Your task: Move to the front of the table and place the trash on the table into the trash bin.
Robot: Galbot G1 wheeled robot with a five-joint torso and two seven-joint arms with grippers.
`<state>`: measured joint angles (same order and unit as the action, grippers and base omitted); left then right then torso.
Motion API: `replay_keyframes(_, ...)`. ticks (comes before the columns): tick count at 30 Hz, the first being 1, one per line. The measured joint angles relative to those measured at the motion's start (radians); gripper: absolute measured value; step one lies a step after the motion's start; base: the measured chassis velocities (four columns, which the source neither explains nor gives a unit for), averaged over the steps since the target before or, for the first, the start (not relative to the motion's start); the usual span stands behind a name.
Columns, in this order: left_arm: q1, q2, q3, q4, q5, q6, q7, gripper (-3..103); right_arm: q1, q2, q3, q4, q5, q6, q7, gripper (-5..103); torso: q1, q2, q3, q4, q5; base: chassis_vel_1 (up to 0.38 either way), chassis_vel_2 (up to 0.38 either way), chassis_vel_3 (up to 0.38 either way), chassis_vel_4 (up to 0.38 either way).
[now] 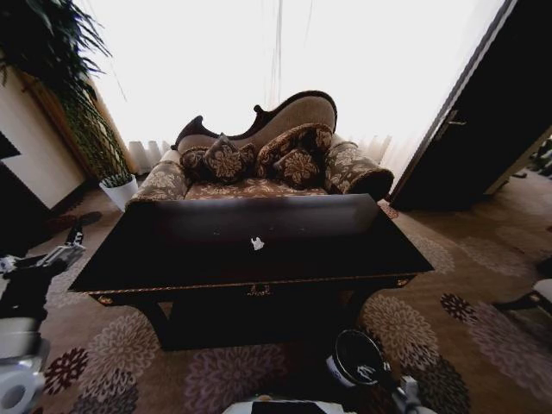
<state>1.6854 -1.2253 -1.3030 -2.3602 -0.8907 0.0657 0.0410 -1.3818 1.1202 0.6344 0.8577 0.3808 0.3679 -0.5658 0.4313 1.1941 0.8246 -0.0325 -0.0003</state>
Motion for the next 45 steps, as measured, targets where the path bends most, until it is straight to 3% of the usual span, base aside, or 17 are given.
replay_keyframes(17,-0.073,0.033,0.076,0.036,0.004,-0.011,0.000,100,-0.317,0.053,0.243,0.484,0.002,0.109,-0.112,100,0.000,0.000,0.000,0.0000,0.0000,0.000,0.000,0.000,0.000)
replay_keyframes(21,-0.088,0.033,0.094,0.048,0.015,-0.022,0.001,100,-0.374,0.112,0.326,0.603,0.040,0.141,-0.289,100,0.000,0.000,0.000,0.0002,0.0003,0.000,0.000,0.000,0.000)
replay_keyframes(22,-0.088,0.033,0.094,0.048,0.015,-0.022,0.001,100,-0.374,0.112,0.326,0.603,0.040,0.141,-0.289,100,0.000,0.000,0.000,0.0002,0.0003,0.000,0.000,0.000,0.000)
replay_keyframes(24,-0.093,0.028,0.108,0.051,0.020,-0.028,0.001,100,-0.403,0.134,0.347,0.661,0.072,0.155,-0.366,100,0.000,0.000,0.000,-0.0002,0.0004,0.000,0.000,0.000,0.000)
replay_keyframes(31,-0.101,0.015,0.120,0.047,0.023,-0.029,0.001,100,-0.464,0.144,0.395,0.816,0.157,0.226,-0.430,100,0.000,0.000,0.000,0.0001,0.0003,0.000,0.000,0.000,0.000)
replay_keyframes(36,-0.108,0.019,0.117,0.056,0.021,-0.029,0.000,100,-0.485,0.131,0.474,0.940,0.272,0.239,-0.532,100,0.000,0.000,0.000,0.0001,0.0001,0.000,0.000,0.000,0.000)
replay_keyframes(42,-0.111,0.016,0.119,0.056,0.021,-0.027,0.000,100,-0.492,0.129,0.494,1.023,0.346,0.226,-0.521,100,0.000,0.000,0.000,0.0001,0.0004,0.000,0.000,0.000,0.000)
replay_keyframes(45,-0.111,0.014,0.119,0.055,0.023,-0.026,-0.001,100,-0.495,0.129,0.487,1.091,0.379,0.206,-0.456,100,0.000,0.000,0.000,0.0001,0.0002,0.000,0.000,0.000,0.000)
